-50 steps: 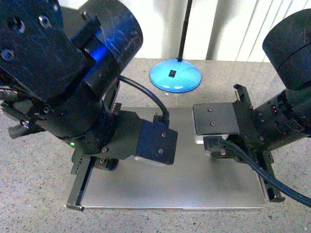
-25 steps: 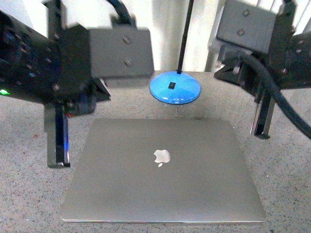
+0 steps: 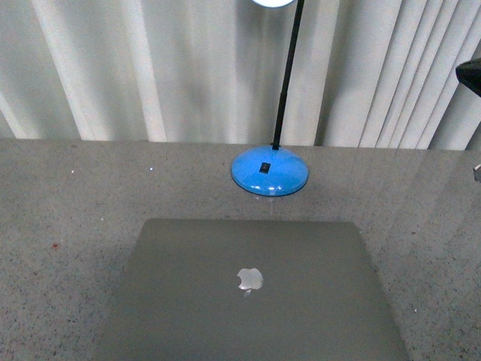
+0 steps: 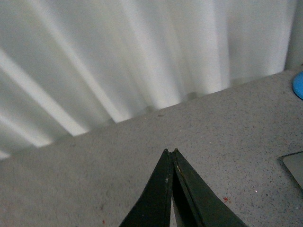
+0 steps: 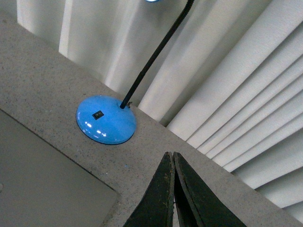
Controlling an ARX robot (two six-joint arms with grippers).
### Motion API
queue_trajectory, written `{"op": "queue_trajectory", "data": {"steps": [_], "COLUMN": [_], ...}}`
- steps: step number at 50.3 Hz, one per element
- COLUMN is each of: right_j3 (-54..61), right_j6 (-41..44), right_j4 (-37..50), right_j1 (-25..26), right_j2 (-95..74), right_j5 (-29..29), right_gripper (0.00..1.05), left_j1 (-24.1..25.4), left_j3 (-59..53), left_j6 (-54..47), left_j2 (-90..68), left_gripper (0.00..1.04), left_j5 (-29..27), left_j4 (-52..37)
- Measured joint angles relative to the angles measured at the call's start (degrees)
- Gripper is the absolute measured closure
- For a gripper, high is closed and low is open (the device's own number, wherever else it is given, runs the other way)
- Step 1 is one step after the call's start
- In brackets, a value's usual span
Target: Close laptop
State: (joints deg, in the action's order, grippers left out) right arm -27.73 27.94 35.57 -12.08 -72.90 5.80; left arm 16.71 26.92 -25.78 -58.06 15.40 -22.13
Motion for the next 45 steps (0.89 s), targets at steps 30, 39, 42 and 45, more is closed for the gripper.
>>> {"op": "queue_trajectory", "data": {"steps": [30,39,42,45], "right_j3": [19.56,22.58,23.26,23.65], "right_j6": [-26.95,-27.17,-27.17,-27.19], "right_j4": [5.86,2.47,0.98,0.09], "right_j1": [4.48,6.62,8.85,10.69], "right_j2": [22.82,28.98,31.19,32.63], "right_j5": [-12.90,-11.19,-7.28,-6.03], "right_gripper": [1.02,1.02,1.02,1.02], "left_j1": [-5.68,-8.85,-9.70,-10.21], "left_j3": [-19.71,-22.03,-22.71,-23.06], "left_j6": [25.16,25.49,25.64,25.66], "left_j2": [19.61,24.87,26.62,27.78], "left_gripper": [1.01,1.01,1.01,1.01], "left_j5": [-5.01,-7.85,-8.59,-9.22], "left_j4": [-8.81,-5.88,-4.79,-4.07]}}
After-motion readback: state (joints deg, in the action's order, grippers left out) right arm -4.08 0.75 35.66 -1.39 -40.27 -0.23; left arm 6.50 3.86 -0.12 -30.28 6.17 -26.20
